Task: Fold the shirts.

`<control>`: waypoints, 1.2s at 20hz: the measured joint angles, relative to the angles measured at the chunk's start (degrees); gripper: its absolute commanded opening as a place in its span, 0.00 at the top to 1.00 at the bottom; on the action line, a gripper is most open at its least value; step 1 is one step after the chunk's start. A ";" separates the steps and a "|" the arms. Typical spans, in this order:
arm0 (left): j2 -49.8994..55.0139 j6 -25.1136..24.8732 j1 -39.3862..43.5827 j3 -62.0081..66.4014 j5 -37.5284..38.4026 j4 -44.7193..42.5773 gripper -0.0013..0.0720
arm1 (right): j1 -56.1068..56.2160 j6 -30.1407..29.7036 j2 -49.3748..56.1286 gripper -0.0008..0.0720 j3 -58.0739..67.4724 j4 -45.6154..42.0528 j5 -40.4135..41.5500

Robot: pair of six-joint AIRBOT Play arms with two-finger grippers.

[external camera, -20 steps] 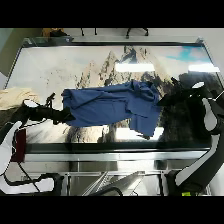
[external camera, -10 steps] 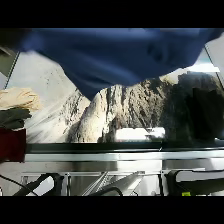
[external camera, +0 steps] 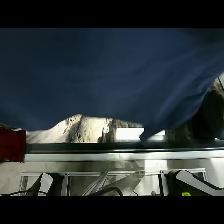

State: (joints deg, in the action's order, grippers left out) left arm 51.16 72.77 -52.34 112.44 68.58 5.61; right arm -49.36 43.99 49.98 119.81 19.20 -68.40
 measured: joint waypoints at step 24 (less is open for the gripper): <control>58.73 3.63 50.51 1.70 -6.40 -51.93 0.97 | 35.58 7.91 52.06 0.96 -5.84 -47.71 12.02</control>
State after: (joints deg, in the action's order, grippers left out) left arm 109.89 76.40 -1.83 114.15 62.17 -46.33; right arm -13.78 51.90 102.04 113.97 -28.51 -56.38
